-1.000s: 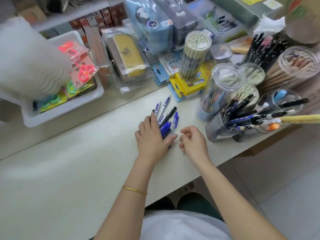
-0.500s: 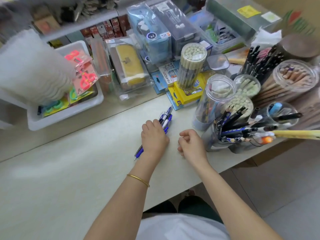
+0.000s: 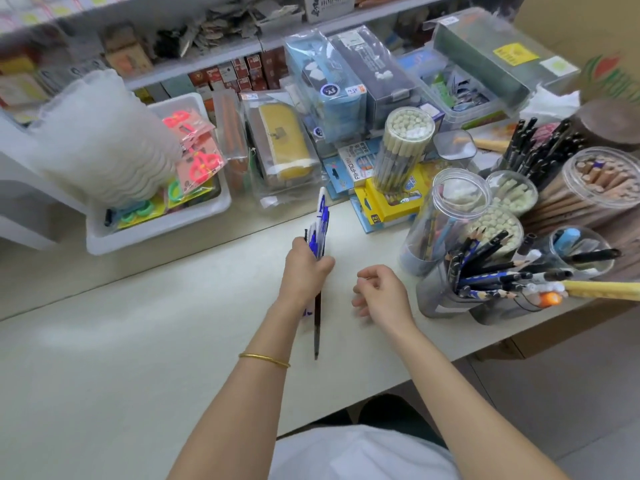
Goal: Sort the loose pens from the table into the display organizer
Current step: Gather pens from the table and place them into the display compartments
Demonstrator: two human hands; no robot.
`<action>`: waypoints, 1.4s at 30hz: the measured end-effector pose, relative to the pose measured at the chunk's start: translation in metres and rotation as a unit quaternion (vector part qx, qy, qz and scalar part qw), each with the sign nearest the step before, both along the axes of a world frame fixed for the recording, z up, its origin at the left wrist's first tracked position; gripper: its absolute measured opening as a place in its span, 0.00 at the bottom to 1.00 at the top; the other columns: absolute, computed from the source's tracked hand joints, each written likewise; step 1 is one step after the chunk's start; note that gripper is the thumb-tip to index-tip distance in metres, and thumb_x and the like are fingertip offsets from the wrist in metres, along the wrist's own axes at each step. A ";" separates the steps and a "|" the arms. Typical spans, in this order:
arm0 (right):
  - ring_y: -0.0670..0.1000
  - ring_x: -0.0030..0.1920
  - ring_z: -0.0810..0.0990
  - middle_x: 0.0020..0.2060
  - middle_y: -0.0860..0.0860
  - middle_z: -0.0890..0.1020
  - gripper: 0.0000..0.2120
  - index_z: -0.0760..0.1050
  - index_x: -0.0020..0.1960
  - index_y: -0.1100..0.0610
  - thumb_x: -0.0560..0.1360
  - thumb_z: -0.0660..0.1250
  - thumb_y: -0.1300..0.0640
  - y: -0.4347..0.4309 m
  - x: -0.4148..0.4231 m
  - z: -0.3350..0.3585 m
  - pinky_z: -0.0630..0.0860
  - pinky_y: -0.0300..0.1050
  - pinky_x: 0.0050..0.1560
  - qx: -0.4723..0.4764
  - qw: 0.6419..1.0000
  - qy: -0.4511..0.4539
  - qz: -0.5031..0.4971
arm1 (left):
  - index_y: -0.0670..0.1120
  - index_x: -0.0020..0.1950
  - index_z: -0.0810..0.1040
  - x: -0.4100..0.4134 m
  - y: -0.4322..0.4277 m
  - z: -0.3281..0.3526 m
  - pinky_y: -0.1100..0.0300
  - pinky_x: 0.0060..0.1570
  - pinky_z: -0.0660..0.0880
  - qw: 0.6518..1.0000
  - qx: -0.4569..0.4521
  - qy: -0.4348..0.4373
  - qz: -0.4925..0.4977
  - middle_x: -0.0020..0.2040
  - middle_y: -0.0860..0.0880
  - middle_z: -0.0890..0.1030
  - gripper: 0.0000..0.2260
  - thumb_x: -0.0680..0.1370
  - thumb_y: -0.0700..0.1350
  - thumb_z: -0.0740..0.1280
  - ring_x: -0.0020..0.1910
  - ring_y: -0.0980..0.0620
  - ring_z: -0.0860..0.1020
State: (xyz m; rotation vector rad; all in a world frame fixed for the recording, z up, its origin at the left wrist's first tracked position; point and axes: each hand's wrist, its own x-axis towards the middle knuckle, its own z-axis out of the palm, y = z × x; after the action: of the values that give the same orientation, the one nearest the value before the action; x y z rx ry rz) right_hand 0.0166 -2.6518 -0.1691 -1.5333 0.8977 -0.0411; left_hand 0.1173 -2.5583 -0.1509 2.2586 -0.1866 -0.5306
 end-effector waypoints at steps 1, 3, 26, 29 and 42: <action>0.49 0.31 0.77 0.40 0.55 0.77 0.04 0.71 0.50 0.58 0.79 0.58 0.65 0.003 0.003 0.002 0.74 0.38 0.26 0.014 1.000 0.001 0.000 | 0.39 0.50 0.68 0.003 0.003 0.004 0.61 0.29 0.67 0.998 -0.046 0.026 0.029 0.39 0.46 0.73 0.08 0.75 0.40 0.64 0.33 0.51 0.71; 0.50 0.32 0.77 0.41 0.57 0.77 0.03 0.71 0.51 0.61 0.80 0.58 0.64 0.010 0.009 0.006 0.74 0.38 0.27 0.054 0.999 0.002 -0.010 | 0.41 0.45 0.70 0.009 0.008 0.012 0.59 0.31 0.69 0.979 -0.154 0.081 0.104 0.37 0.44 0.75 0.02 0.75 0.38 0.63 0.33 0.50 0.72; 0.49 0.46 0.85 0.47 0.52 0.85 0.13 0.80 0.56 0.57 0.79 0.62 0.51 0.068 0.081 0.055 0.79 0.41 0.48 0.576 0.802 -0.110 -0.111 | 0.51 0.55 0.75 -0.005 0.032 0.076 0.62 0.48 0.78 0.906 -0.398 -0.026 0.141 0.43 0.53 0.82 0.19 0.73 0.29 0.68 0.44 0.57 0.81; 0.47 0.44 0.85 0.46 0.51 0.85 0.11 0.82 0.50 0.57 0.78 0.63 0.53 0.066 0.081 0.057 0.78 0.39 0.46 0.558 0.814 -0.132 -0.090 | 0.48 0.51 0.76 -0.006 0.037 0.075 0.57 0.50 0.79 0.902 -0.413 0.001 0.129 0.39 0.55 0.83 0.18 0.70 0.26 0.68 0.43 0.56 0.82; 0.48 0.45 0.85 0.45 0.51 0.85 0.17 0.85 0.44 0.56 0.79 0.58 0.55 0.080 0.078 0.060 0.80 0.39 0.42 0.548 0.811 -0.189 -0.078 | 0.44 0.42 0.79 -0.018 0.045 0.065 0.61 0.45 0.78 0.895 -0.421 -0.006 0.149 0.37 0.49 0.82 0.13 0.67 0.27 0.71 0.41 0.55 0.82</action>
State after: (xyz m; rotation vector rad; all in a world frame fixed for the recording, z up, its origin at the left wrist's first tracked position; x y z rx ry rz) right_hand 0.0942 -2.5720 -0.1092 -0.3330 0.5307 0.0507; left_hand 0.0995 -2.5136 -0.0861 1.3992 -0.0522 -0.2003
